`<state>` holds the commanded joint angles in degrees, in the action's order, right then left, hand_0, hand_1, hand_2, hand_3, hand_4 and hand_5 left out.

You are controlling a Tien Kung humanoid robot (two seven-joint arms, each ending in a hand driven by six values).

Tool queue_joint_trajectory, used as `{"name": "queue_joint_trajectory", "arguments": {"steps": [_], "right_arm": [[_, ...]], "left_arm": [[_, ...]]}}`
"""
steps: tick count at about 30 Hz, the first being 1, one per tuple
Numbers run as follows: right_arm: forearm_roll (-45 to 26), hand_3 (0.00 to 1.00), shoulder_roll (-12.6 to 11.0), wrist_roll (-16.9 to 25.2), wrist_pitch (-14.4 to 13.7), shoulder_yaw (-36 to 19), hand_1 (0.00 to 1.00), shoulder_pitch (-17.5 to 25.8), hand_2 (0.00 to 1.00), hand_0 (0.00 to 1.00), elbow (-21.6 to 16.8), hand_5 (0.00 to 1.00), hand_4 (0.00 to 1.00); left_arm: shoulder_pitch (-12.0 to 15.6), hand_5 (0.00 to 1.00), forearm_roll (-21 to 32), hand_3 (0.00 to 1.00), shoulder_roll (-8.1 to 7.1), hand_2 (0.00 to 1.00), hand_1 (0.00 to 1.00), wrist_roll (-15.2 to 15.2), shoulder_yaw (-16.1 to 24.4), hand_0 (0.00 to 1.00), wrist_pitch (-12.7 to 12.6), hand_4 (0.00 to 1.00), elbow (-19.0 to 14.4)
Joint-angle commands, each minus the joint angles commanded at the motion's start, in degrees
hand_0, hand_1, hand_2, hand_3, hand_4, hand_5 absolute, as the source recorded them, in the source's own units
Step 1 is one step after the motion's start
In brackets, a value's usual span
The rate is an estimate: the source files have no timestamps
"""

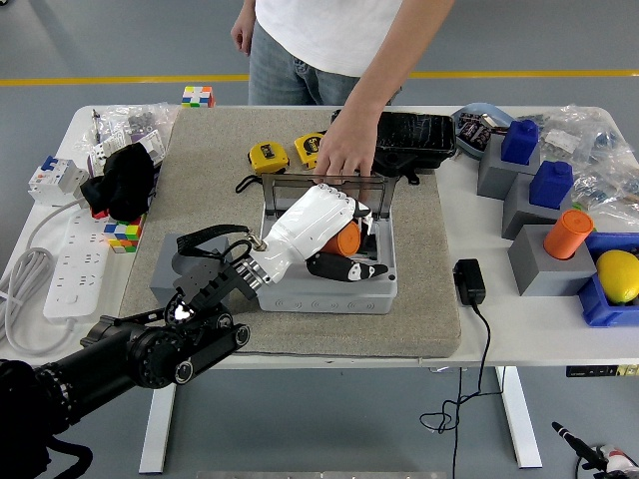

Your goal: Fetch the battery,place it into the box,close the lid of the box

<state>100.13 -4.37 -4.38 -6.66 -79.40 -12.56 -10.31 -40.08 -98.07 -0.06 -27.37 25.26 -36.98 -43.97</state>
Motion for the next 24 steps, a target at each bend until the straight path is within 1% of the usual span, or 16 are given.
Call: {"name": "queue_joint_trajectory", "arguments": {"steps": [2,3,8,9,15,17,22,24], "right_arm": [[0.3,0.822,0.0,-0.1,0.0,-0.3,0.855,0.0,0.794,0.887,0.0,0.998,0.998],[0.5,0.822,0.0,-0.1,0.1,-0.4,0.855,0.1,0.794,0.887,0.0,0.998,0.998],[-0.3,0.822,0.1,0.0,0.0,0.4,0.855,-0.1,0.794,0.887,0.0,0.998,0.998],[-0.5,0.822,0.1,0.0,0.0,0.6,0.855,-0.1,0.794,0.887,0.0,0.998,0.998],[0.3,0.822,0.0,-0.1,0.0,-0.2,0.855,-0.1,0.794,0.887,0.0,0.998,0.998],[0.1,0.822,0.0,-0.1,0.1,0.0,0.855,-0.1,0.794,0.888,0.0,0.998,0.998],[-0.3,0.822,0.1,-0.1,0.1,0.4,0.855,-0.1,0.794,0.887,0.0,0.998,0.998],[-0.2,0.822,0.1,-0.1,0.1,0.3,0.855,-0.1,0.794,0.887,0.0,0.998,0.998]], "left_arm": [[0.1,0.351,-0.1,0.002,0.04,0.004,0.002,-0.1,-0.1,0.028,0.0,0.783,0.0],[0.1,0.546,-0.1,0.002,0.06,0.008,0.002,-0.3,-0.1,0.035,0.0,0.898,0.3],[0.1,0.546,0.4,0.002,0.06,0.008,0.002,-1.3,-0.2,0.035,0.0,0.898,1.3],[0.2,0.608,0.4,0.002,0.06,0.008,0.002,-1.4,-0.2,0.036,0.0,0.920,1.5],[0.3,0.608,0.2,0.002,0.06,0.008,0.002,-1.5,-0.4,0.036,0.0,0.920,1.6],[0.3,0.624,0.3,0.016,0.06,0.022,0.002,-1.7,-0.4,0.046,0.0,0.923,1.7],[0.4,0.616,1.3,0.021,0.06,0.029,0.002,-2.9,-0.4,0.043,0.0,0.921,2.3],[0.4,0.616,1.0,0.021,0.06,0.029,0.002,-3.0,-0.4,0.043,0.0,0.921,2.3]]}}
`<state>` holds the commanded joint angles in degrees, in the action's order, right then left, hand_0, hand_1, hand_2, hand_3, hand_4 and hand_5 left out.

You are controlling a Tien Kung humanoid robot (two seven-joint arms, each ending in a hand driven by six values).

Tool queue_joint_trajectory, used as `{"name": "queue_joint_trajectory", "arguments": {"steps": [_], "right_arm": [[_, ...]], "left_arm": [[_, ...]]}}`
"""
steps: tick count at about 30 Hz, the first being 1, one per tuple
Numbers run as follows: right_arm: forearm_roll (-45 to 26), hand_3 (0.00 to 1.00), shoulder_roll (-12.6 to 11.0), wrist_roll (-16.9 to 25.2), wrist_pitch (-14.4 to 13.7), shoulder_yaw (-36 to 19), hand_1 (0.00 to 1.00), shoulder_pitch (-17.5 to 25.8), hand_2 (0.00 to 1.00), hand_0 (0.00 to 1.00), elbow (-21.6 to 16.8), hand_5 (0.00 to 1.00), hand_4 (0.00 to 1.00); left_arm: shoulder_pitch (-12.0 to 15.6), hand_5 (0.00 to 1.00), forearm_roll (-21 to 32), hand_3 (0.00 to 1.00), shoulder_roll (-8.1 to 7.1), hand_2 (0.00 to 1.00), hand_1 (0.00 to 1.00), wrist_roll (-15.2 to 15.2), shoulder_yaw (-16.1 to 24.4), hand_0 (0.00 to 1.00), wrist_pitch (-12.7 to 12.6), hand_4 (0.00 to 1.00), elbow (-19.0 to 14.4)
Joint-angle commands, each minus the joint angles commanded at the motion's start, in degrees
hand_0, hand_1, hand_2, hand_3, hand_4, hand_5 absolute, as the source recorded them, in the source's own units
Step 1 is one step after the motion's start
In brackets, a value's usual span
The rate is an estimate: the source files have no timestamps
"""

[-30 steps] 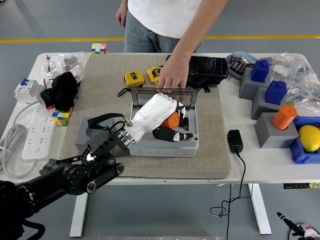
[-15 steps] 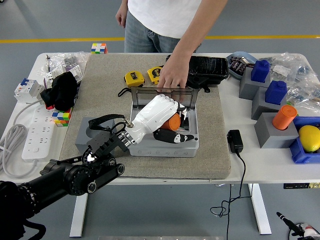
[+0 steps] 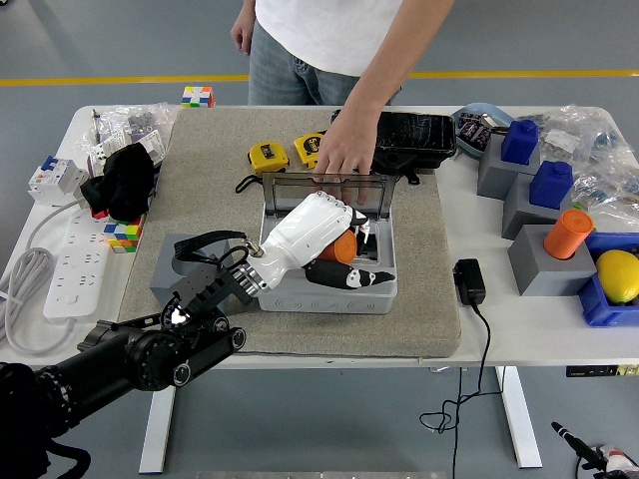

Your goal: Fetch the battery,place it into the box,close the lid of the box

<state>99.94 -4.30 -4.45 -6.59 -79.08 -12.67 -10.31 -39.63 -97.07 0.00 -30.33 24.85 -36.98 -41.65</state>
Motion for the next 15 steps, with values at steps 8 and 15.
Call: {"name": "queue_joint_trajectory", "arguments": {"steps": [8,15], "right_arm": [[0.0,0.822,-0.1,0.1,-0.1,-0.4,0.855,-0.2,0.793,0.889,0.0,0.998,0.998],[-0.1,0.820,0.0,0.1,-0.1,-0.4,0.855,-0.1,0.794,0.889,0.0,0.998,0.998]], "left_arm": [[-0.1,0.353,-1.4,0.018,0.00,0.022,0.002,1.2,-0.1,0.037,0.0,0.998,-0.2],[-0.2,0.128,-3.2,0.022,0.00,0.018,0.002,2.4,0.0,0.032,0.0,0.996,-0.8]]}}
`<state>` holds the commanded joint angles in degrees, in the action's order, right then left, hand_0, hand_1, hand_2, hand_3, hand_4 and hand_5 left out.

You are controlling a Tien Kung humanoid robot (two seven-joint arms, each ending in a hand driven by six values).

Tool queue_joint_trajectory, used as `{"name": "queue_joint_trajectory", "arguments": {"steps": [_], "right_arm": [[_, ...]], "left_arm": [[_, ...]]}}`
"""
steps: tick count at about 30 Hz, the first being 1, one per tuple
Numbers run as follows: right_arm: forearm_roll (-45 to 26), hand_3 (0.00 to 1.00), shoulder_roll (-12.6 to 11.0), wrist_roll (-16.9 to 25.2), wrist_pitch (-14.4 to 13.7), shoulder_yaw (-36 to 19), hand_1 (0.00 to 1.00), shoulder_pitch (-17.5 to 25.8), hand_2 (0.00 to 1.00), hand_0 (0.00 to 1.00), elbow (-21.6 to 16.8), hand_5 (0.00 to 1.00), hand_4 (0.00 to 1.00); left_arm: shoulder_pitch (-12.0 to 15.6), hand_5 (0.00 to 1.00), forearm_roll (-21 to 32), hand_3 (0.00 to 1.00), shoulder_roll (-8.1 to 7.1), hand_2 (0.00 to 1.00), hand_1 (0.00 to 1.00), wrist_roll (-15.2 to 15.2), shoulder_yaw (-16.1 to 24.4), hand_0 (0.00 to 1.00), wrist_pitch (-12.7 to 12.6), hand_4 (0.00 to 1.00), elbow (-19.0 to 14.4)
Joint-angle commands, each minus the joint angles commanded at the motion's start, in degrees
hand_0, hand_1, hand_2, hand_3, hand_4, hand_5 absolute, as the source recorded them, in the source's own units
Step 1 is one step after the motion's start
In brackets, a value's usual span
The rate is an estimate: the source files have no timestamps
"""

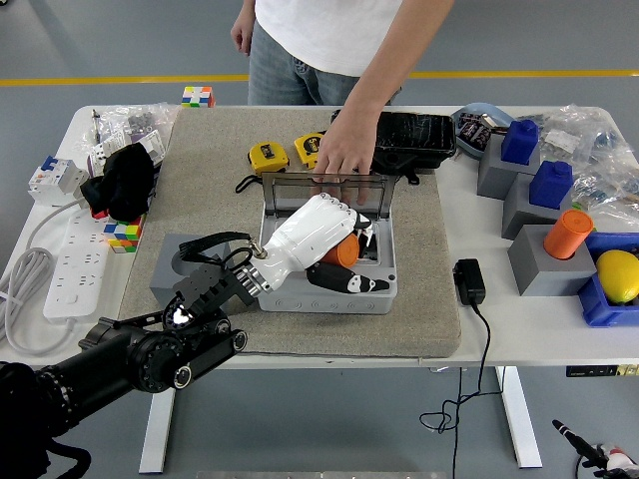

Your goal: Fetch the battery,place it into the box,close the lid of the box

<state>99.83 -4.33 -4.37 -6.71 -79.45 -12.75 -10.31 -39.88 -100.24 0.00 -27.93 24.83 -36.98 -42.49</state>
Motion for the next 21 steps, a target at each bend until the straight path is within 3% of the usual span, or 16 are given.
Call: {"name": "queue_joint_trajectory", "arguments": {"steps": [21], "right_arm": [[-0.6,0.818,0.1,-0.1,0.1,0.9,0.855,-0.1,0.793,0.889,0.0,0.998,0.998]], "left_arm": [[-0.4,0.197,0.4,0.019,0.00,0.016,0.002,-0.7,-0.2,0.034,0.0,0.998,0.3]]}}
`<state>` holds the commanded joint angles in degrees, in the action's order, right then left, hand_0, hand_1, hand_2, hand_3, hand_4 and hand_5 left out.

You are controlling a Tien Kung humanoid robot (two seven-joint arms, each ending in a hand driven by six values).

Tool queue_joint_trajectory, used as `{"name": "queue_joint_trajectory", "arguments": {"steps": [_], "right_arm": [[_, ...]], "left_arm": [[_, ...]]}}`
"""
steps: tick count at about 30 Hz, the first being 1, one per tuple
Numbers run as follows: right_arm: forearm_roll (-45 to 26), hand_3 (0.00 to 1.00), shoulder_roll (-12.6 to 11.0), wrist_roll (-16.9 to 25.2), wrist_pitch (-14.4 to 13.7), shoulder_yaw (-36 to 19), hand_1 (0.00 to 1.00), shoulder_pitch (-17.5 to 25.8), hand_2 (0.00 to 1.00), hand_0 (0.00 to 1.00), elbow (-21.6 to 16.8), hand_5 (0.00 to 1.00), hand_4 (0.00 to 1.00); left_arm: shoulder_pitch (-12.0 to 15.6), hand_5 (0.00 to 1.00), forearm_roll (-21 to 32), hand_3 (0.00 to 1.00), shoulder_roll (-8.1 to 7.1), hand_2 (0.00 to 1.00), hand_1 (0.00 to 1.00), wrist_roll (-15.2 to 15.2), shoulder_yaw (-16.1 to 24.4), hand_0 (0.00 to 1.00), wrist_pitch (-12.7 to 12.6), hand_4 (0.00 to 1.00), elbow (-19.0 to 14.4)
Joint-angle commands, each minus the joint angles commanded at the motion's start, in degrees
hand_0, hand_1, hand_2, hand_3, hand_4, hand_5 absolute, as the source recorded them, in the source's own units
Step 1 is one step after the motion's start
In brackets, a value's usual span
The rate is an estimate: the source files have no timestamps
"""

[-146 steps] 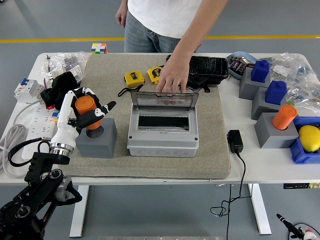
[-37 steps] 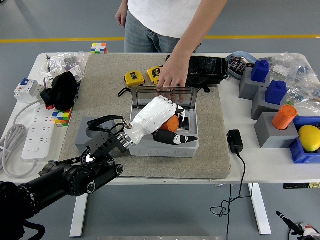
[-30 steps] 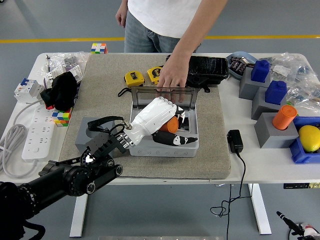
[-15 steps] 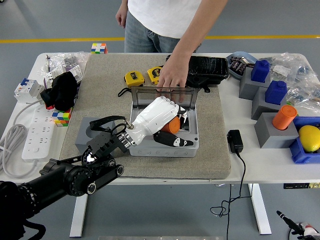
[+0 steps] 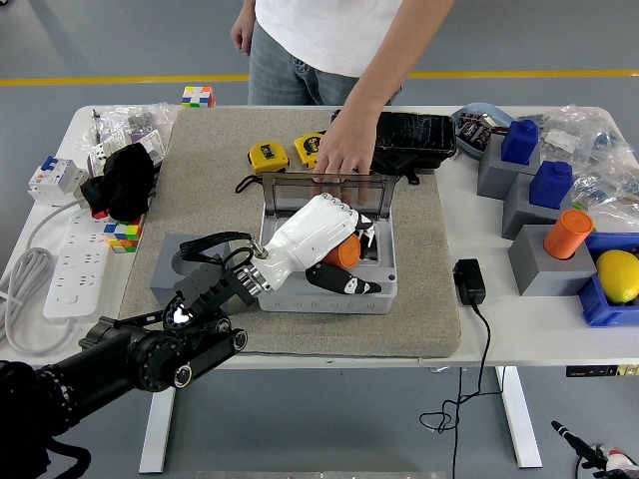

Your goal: Fetch the battery,place it into the box,close the lid of the box

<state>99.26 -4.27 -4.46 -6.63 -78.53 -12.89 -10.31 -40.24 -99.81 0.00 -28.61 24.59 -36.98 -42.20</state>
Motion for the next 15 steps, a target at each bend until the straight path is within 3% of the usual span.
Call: {"name": "queue_joint_trajectory", "arguments": {"steps": [3,4,9,10,15], "right_arm": [[-0.1,0.818,0.0,0.0,0.1,0.1,0.855,0.0,0.793,0.889,0.0,0.998,0.998],[-0.2,0.817,0.0,0.0,0.1,0.2,0.855,0.0,0.793,0.890,0.0,0.998,0.998],[-0.1,0.817,-0.1,0.0,0.1,0.1,0.855,0.0,0.793,0.890,0.0,0.998,0.998],[-0.2,0.817,-0.1,0.0,0.1,0.2,0.853,-0.1,0.793,0.890,0.0,0.998,0.998],[-0.4,0.817,-0.2,0.0,0.1,0.5,0.853,-0.3,0.793,0.890,0.0,0.998,0.998]], "left_arm": [[-0.1,0.197,0.3,0.019,0.00,0.016,0.002,-0.3,-0.1,0.034,0.0,0.998,0.3],[-0.1,0.284,0.3,0.018,0.00,0.020,0.002,-0.4,-0.1,0.036,0.0,0.998,0.4],[0.0,0.284,1.0,0.018,0.00,0.020,0.002,-1.2,-0.2,0.036,0.0,0.998,0.7],[0.0,0.499,1.2,0.030,0.00,0.037,0.002,-1.4,-0.1,0.056,0.0,0.998,0.8],[-0.1,0.499,1.4,0.030,0.00,0.037,0.002,-2.2,0.3,0.056,0.0,0.998,0.9]]}}
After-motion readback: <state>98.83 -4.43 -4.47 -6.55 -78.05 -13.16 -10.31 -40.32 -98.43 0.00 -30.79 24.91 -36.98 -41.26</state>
